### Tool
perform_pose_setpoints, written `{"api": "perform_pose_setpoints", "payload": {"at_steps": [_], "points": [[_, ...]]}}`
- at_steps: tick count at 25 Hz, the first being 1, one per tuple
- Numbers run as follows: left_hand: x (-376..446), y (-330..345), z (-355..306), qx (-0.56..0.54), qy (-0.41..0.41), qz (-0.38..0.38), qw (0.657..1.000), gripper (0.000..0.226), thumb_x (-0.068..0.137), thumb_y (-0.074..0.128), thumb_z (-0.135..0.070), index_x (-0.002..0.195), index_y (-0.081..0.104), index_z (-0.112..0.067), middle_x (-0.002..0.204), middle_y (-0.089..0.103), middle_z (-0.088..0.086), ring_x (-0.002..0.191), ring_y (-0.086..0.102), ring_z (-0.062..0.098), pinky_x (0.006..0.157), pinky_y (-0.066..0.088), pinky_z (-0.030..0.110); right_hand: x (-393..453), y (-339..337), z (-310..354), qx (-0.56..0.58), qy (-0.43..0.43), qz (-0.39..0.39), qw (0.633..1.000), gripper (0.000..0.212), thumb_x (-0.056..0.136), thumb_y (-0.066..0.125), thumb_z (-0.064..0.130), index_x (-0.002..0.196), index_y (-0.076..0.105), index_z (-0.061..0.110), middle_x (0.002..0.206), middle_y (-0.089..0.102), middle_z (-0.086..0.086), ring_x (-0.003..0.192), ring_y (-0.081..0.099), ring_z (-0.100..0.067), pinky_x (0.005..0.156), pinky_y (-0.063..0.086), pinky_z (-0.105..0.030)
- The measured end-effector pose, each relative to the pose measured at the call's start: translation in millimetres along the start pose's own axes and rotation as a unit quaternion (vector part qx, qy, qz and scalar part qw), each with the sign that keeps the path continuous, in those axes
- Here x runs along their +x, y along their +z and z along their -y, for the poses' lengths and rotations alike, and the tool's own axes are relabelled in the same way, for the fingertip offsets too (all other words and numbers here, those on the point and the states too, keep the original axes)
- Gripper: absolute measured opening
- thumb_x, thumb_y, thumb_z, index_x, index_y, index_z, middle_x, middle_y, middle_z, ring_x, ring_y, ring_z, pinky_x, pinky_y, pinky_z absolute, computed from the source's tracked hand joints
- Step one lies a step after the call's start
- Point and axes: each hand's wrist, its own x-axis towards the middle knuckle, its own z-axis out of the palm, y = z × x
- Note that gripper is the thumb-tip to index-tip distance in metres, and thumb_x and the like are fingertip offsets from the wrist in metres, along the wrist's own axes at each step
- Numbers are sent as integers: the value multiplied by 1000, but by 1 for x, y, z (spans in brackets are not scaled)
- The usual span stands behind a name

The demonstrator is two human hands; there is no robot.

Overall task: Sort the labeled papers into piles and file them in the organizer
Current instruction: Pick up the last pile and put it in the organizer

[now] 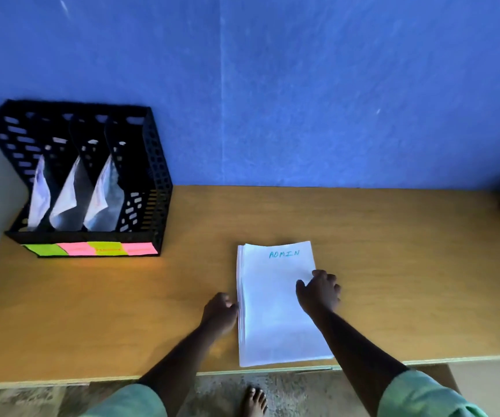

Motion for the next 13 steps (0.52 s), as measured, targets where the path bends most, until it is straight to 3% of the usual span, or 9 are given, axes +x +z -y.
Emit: {"api": "perform_pose_setpoints", "payload": {"at_steps": [3,6,10,13], "points": [[-2,15,-9,-52,-20,11,998,51,94,59,-27,139,47,-5,138,57,10,123,57,24,89,43,24,2,5,-20,-36,9,44,998,67,95,64,43,144,42,3,146,43,-17,135,43,-39,107,41,-48],[-3,21,-19,-75,-25,18,997,44,95,59,-27,133,52,-6,133,59,13,119,58,28,92,46,32,0,10,-25,-23,-21,53,998,66,97,64,41,145,41,2,146,44,-18,134,45,-38,108,43,-47],[-8,23,-21,-51,-56,0,997,44,100,49,-25,139,39,-7,140,40,16,125,46,30,105,42,39,-3,15,-20,30,-3,83,996,56,95,65,37,139,49,7,137,56,-15,125,56,-36,102,49,-42],[-11,19,-18,-39,-70,-12,997,43,103,44,-21,140,34,-3,140,38,19,126,46,32,105,42,37,-5,17,-19,85,7,121,989,34,91,68,32,118,63,11,115,71,-8,101,67,-29,85,58,-39]]}}
